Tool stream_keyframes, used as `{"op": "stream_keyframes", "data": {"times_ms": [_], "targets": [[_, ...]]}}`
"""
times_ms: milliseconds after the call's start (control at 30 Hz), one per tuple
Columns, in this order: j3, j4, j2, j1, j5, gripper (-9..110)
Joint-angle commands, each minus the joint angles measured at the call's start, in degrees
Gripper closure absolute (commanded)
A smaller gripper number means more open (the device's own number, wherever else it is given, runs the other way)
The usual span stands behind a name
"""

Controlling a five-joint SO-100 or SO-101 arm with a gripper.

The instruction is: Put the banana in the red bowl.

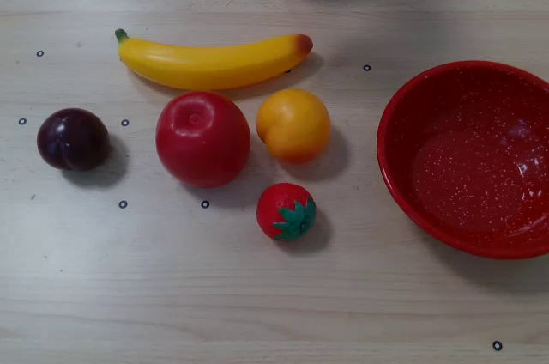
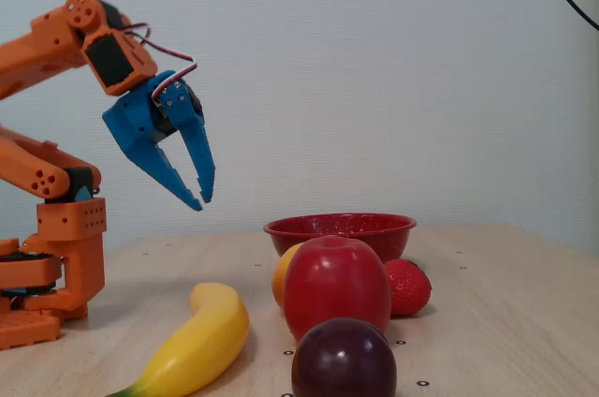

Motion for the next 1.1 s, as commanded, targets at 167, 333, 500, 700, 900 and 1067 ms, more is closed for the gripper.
{"op": "stream_keyframes", "data": {"times_ms": [167, 333, 500, 700, 900, 1067], "targets": [[-13.9, 6.9, -8.9, -4.8, 6.0, 101], [-17.4, 10.5, -16.3, -8.9, 12.8, 100], [-17.1, 12.9, -20.7, -13.4, 18.9, 90], [-17.8, 15.2, -27.5, -18.3, 23.7, 76], [-18.2, 15.9, -33.9, -20.7, 25.8, 68], [-18.5, 13.9, -37.6, -22.1, 27.4, 62]]}}
